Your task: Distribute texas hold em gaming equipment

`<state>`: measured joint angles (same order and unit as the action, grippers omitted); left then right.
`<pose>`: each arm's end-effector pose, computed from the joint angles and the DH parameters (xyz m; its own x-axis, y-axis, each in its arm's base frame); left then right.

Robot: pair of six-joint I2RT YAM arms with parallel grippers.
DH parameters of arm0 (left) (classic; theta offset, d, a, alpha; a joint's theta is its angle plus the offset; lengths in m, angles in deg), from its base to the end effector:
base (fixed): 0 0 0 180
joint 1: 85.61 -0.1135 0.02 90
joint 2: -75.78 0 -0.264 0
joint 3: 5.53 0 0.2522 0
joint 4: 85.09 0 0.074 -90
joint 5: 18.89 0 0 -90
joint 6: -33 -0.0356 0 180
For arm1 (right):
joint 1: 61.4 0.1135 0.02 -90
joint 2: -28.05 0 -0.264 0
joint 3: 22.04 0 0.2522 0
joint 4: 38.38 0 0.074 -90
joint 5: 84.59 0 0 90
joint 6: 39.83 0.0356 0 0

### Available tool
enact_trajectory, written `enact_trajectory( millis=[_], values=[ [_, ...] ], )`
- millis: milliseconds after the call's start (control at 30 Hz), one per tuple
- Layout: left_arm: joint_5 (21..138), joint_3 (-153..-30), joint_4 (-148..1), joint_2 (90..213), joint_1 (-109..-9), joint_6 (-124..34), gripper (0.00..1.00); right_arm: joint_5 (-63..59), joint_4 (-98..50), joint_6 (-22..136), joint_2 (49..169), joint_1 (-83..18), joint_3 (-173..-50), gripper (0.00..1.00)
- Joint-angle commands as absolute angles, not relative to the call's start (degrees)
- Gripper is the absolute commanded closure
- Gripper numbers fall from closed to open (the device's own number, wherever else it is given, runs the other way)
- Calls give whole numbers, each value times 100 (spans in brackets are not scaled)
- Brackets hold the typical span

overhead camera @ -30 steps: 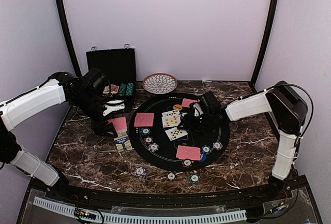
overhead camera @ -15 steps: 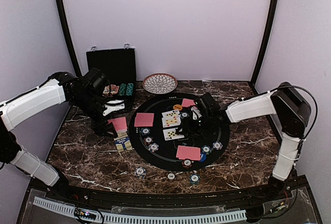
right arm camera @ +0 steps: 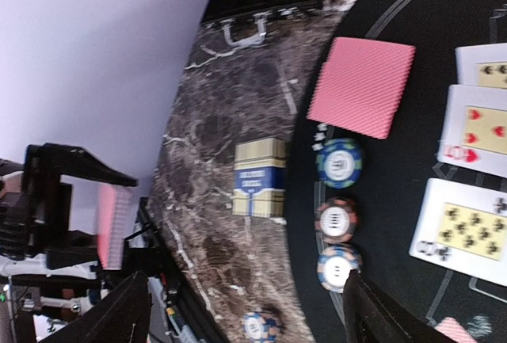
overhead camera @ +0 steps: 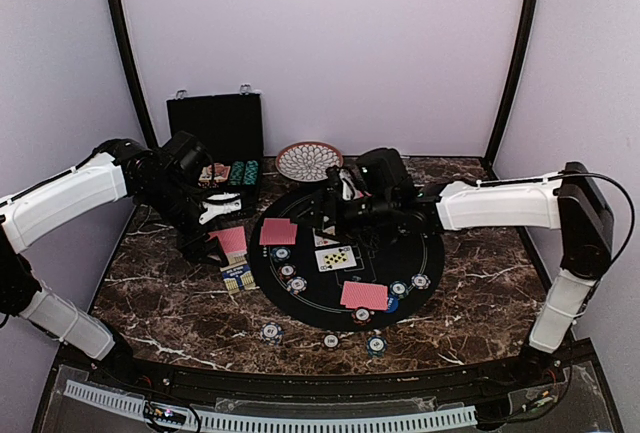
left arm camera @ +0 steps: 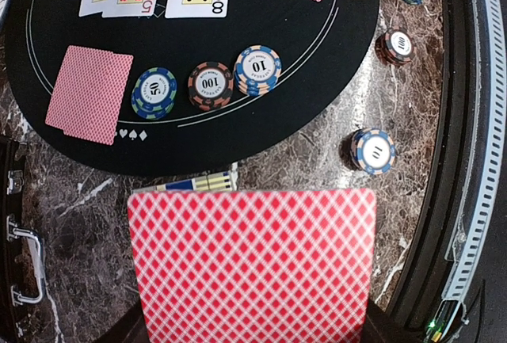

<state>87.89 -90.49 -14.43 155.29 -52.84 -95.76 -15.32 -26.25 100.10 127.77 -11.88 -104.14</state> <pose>0.2200 -0.1539 0.2989 -0.2071 0.8462 -0.4910 0.9614 0.2690 0.0581 0.2489 0.3110 0.2441 -0.9044 0.0428 -0.4245 -0.3398 0.5292 0.7775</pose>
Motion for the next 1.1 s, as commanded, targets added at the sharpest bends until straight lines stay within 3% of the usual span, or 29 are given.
enact_trajectory(
  millis=[0, 500, 1067],
  values=[
    [8991, -9191, -1399, 15493, -5295, -9540, 100, -2127, -3515, 11145, 13229, -800, -10872, 15],
    [9037, -9154, -1508, 15462, -5292, -9484, 100, -2722, -4612, 11902, 14129, -323, -11484, 12],
    [9044, -9219, -1500, 15464, -5292, -9463, 100, -3177, -4650, 12126, 14844, -178, -12278, 14]
  ],
)
